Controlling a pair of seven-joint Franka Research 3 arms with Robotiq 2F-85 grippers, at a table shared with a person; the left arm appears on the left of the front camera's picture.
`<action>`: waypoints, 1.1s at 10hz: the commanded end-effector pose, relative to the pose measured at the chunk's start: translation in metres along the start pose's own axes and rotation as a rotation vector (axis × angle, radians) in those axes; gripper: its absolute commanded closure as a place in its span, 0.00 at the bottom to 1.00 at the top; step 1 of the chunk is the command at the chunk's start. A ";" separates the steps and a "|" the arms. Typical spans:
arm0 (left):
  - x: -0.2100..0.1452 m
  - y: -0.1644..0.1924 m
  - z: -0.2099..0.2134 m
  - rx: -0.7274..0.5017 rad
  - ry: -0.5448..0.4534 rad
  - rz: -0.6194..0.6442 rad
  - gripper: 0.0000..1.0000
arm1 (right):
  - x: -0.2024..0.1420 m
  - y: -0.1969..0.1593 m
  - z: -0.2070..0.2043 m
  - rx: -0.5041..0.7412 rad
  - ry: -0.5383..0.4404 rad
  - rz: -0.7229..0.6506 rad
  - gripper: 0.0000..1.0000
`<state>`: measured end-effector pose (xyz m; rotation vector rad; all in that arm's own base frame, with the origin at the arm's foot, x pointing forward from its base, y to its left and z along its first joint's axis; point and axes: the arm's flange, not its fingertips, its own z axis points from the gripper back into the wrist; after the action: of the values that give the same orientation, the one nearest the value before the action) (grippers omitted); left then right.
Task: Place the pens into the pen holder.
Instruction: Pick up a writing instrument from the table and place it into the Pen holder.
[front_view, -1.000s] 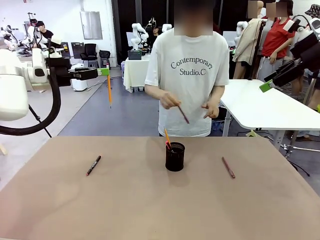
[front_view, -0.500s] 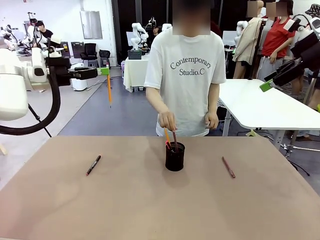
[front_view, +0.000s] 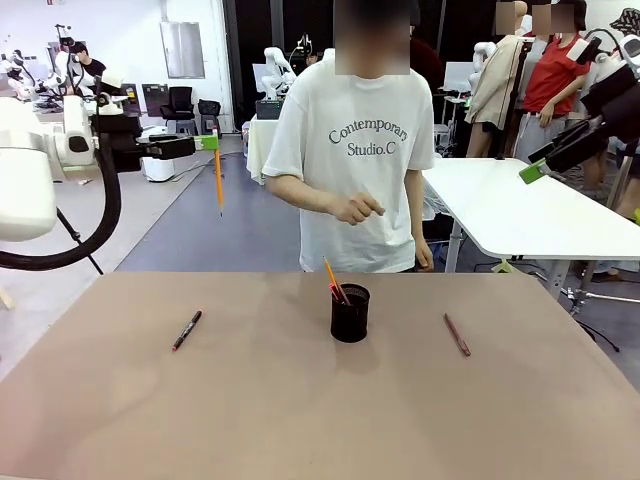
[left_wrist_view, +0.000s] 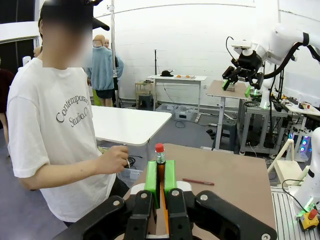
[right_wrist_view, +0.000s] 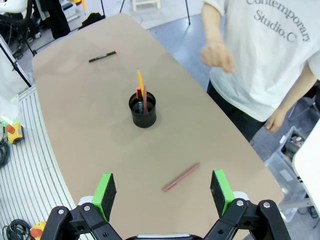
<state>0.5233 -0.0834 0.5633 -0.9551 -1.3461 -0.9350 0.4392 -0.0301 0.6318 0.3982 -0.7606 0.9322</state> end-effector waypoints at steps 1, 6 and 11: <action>0.001 -0.001 0.001 -0.007 -0.005 -0.002 1.00 | 0.001 0.000 0.001 0.003 -0.008 0.003 0.00; -0.003 -0.002 -0.018 -0.069 -0.008 0.001 1.00 | 0.001 0.000 0.001 0.003 -0.008 0.003 0.00; -0.061 -0.035 -0.139 -0.243 0.016 -0.090 1.00 | 0.001 0.000 0.001 0.003 -0.008 0.003 0.00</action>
<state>0.5217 -0.2208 0.5075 -1.1046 -1.2579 -1.1500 0.4391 -0.0298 0.6320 0.3979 -0.7607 0.9328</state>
